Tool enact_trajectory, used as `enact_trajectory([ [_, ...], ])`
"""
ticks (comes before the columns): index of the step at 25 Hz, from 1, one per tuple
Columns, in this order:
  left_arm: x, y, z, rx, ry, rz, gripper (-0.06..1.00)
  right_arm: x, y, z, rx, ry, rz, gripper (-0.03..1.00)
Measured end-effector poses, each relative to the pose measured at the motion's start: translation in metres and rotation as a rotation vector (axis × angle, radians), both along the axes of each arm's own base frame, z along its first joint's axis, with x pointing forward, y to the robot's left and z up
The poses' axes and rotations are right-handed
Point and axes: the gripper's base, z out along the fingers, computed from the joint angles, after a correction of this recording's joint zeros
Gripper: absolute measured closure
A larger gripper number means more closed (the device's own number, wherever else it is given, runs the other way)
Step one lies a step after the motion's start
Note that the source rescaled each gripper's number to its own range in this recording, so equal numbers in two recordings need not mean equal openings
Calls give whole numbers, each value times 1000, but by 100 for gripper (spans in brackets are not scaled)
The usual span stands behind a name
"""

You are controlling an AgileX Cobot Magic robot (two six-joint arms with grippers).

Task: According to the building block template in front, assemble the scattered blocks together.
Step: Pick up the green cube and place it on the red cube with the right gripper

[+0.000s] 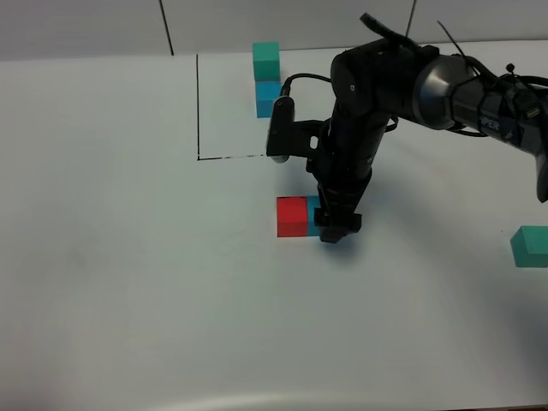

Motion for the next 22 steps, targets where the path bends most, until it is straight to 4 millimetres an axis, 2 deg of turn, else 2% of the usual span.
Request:
enact_trajectory([
  [4, 0, 0, 0, 0, 0, 0, 79, 6, -23, 12, -11, 9, -76, 22],
  [10, 0, 0, 0, 0, 0, 0, 79, 2, -86, 26, -10, -2, -259, 22],
  [16, 0, 0, 0, 0, 0, 0, 79, -19, -161, 41, 50, -74, -725, 22],
  [22, 0, 0, 0, 0, 0, 0, 79, -48, -214, 37, 106, -111, -1159, 22],
])
